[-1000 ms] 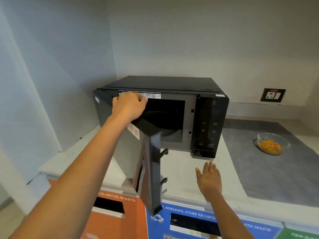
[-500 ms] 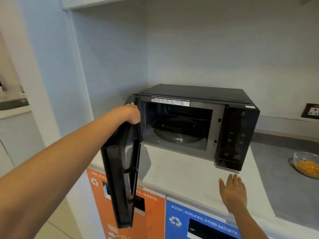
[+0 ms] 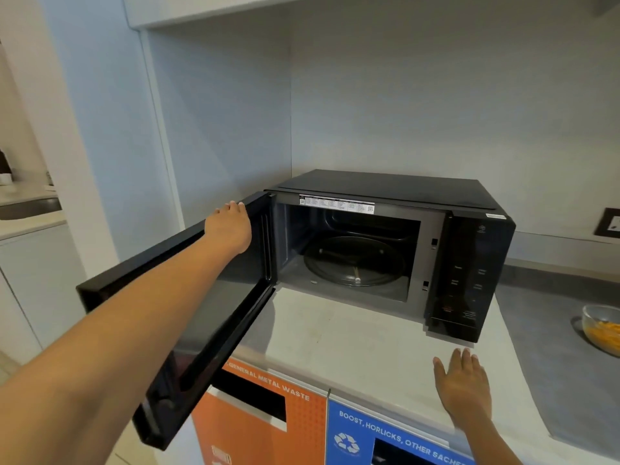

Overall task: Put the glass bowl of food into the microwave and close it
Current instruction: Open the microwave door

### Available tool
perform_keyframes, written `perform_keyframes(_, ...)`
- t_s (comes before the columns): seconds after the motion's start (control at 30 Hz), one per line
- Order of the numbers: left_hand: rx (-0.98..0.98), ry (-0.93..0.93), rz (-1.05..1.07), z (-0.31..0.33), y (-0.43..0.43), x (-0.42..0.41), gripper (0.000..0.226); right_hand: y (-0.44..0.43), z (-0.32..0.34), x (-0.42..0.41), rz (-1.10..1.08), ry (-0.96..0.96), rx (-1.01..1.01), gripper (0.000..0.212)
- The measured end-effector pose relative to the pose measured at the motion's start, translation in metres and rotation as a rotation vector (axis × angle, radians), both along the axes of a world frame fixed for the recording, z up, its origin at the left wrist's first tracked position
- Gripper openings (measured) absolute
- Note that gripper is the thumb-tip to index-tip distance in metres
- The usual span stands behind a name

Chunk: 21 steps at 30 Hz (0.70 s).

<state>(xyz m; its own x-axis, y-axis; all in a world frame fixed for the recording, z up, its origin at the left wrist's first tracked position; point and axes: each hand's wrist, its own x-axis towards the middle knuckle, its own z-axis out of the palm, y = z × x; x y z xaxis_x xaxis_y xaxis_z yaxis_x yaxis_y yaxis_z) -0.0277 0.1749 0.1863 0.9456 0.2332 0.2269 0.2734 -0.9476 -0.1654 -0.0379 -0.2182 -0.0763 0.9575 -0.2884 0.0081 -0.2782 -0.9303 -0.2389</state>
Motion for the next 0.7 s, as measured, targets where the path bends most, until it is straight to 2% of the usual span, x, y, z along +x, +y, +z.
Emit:
perform_keyframes(0.43,0.061,-0.317,-0.042,-0.029,0.019,0.023,0.051,0.0,-0.004,0.003,-0.028,0.013,-0.01,0.07)
perform_keyframes(0.7,0.155,-0.384,-0.065,-0.04,0.028,0.026,0.05,0.0,-0.003,0.004,-0.035,0.016,-0.008,0.069)
